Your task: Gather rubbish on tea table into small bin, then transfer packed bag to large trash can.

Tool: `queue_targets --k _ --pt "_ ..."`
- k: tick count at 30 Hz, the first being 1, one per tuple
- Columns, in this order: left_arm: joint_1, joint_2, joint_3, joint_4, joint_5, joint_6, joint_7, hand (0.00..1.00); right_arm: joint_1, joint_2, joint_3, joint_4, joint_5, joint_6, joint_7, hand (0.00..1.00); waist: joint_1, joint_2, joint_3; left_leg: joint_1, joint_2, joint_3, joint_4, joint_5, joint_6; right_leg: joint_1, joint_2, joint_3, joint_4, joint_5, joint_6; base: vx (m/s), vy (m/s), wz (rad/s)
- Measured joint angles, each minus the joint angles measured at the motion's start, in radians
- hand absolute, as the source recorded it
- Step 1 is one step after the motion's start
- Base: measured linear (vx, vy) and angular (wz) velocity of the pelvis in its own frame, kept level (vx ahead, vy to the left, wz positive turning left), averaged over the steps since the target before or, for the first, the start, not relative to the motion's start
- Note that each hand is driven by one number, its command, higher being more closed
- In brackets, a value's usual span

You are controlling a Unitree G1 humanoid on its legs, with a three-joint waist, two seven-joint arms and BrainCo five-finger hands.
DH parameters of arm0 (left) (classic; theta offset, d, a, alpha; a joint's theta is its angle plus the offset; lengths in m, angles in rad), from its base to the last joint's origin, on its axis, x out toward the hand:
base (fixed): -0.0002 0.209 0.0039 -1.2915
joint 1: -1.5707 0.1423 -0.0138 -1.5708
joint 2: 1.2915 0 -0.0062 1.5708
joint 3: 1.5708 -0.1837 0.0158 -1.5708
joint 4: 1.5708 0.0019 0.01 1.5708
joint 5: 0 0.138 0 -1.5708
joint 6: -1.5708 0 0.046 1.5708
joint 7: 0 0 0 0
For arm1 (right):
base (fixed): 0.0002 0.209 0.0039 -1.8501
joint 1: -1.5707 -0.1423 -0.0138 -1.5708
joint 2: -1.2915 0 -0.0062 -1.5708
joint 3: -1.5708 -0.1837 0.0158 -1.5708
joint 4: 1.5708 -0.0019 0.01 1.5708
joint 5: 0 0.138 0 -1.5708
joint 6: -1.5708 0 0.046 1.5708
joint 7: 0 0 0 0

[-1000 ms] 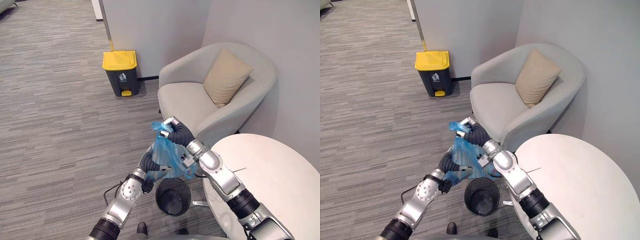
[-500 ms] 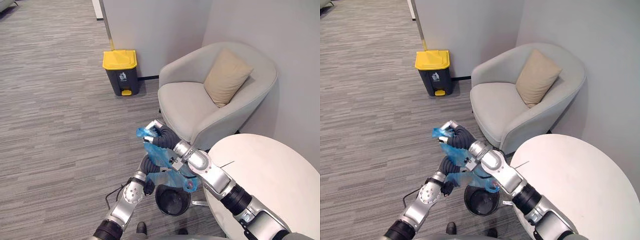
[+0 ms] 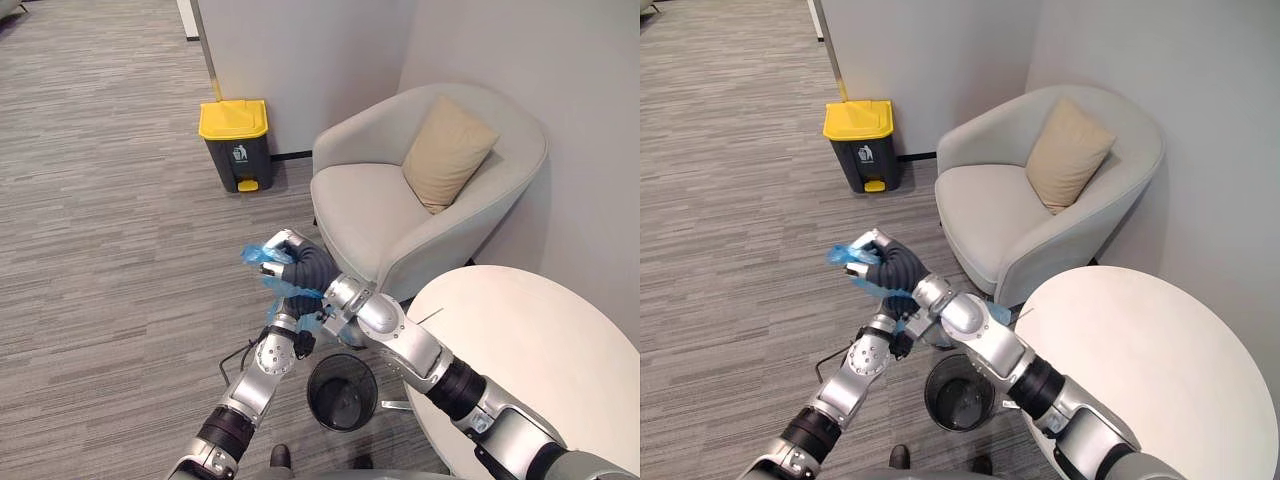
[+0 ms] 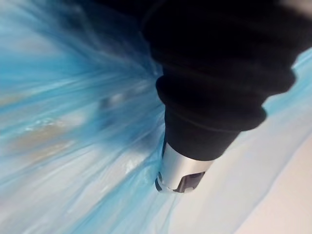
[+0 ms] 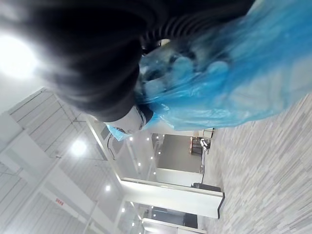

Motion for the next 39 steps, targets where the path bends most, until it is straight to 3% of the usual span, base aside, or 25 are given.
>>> queue_targets --k 12,13,20,28,34,39 --pt "0.005 0.000 0.003 0.000 -0.065 0.010 -0.002 1.00 0.001 0.007 -0.005 0.000 0.004 -0.001 0.004 1.00 -0.003 0.006 0.000 0.000 -0.001 0.000 0.000 0.000 0.000 0.000 -0.001 0.000 0.000 0.000 0.000 0.00 0.000 0.00" --pt "0.010 0.000 0.007 0.000 -0.068 0.010 -0.002 1.00 0.007 0.007 -0.007 -0.001 -0.003 -0.003 0.006 0.00 -0.003 0.008 0.000 0.000 -0.001 -0.001 0.000 0.000 0.000 0.000 -0.001 0.000 0.000 0.000 0.000 0.00 0.000 0.00" --pt "0.028 -0.021 0.045 -0.013 -0.087 0.010 -0.004 1.00 0.092 0.009 -0.069 -0.084 -0.126 -0.020 0.025 0.00 -0.004 0.010 0.000 0.001 -0.002 -0.001 -0.001 0.000 0.000 0.001 -0.002 -0.001 0.001 0.000 0.000 0.00 0.000 0.00" --pt "0.109 -0.067 0.194 -0.090 -0.106 0.010 -0.001 1.00 0.170 -0.005 -0.174 -0.112 -0.376 -0.089 0.019 0.00 -0.019 0.012 -0.001 0.006 -0.005 0.000 -0.003 0.001 0.001 0.003 -0.006 -0.004 0.002 -0.001 0.001 0.00 0.000 0.00" --pt "0.147 -0.067 0.256 -0.111 -0.106 0.010 -0.001 1.00 0.185 -0.130 -0.219 -0.119 -0.489 -0.094 0.014 0.00 -0.027 0.013 -0.002 0.008 -0.007 0.000 -0.003 0.001 0.001 0.005 -0.007 -0.005 0.002 -0.001 0.001 0.00 0.000 0.00" --pt "0.174 -0.063 0.323 -0.156 -0.107 0.010 0.005 1.00 0.210 -0.270 -0.264 -0.169 -0.631 -0.139 -0.005 0.00 -0.027 0.016 -0.002 0.008 -0.007 0.000 -0.003 0.001 0.001 0.005 -0.007 -0.004 0.002 -0.001 0.001 0.00 0.000 0.00"
